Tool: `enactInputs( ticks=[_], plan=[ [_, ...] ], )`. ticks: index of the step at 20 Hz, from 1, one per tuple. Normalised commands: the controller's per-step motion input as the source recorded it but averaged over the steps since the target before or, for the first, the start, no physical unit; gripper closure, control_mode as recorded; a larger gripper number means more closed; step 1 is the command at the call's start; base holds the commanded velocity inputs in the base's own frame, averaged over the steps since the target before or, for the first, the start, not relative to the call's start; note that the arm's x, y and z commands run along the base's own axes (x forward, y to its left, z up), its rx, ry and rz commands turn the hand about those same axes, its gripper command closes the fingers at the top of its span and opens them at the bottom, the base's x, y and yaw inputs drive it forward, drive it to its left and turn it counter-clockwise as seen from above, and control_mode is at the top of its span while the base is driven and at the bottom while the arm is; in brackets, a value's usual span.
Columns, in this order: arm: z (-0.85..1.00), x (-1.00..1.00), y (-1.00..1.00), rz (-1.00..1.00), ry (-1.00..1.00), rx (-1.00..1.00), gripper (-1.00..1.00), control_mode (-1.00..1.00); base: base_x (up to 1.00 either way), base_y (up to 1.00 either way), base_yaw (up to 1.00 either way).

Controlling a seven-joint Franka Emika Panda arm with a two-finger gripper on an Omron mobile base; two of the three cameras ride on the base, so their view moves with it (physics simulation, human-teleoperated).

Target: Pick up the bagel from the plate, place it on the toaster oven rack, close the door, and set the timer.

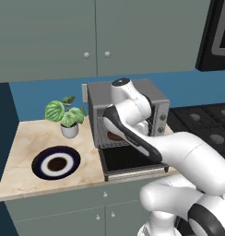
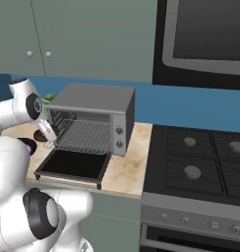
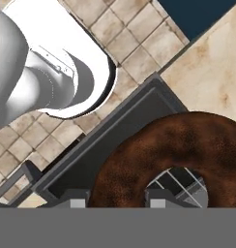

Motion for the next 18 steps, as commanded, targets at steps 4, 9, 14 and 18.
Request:
enactInputs(
  ticks=[4, 9, 14, 18],
  plan=[
    [-0.01, 0.49, -0.54, 0.00, 0.00, 0.00, 1.00, -1.00, 0.00, 0.00, 0.00],
    [-0.12, 0.65, -0.36, 0.00, 0.00, 0.00, 1.00, -1.00, 0.00, 0.00, 0.00],
    [-0.34, 0.59, -0.13, 0.02, 0.01, 0.00, 1.00, -1.00, 0.00, 0.00, 0.00],
    [-0.42, 0.47, 0.00, 0.05, 0.03, 0.00, 1.00, -1.00, 0.00, 0.00, 0.00]
  ],
)
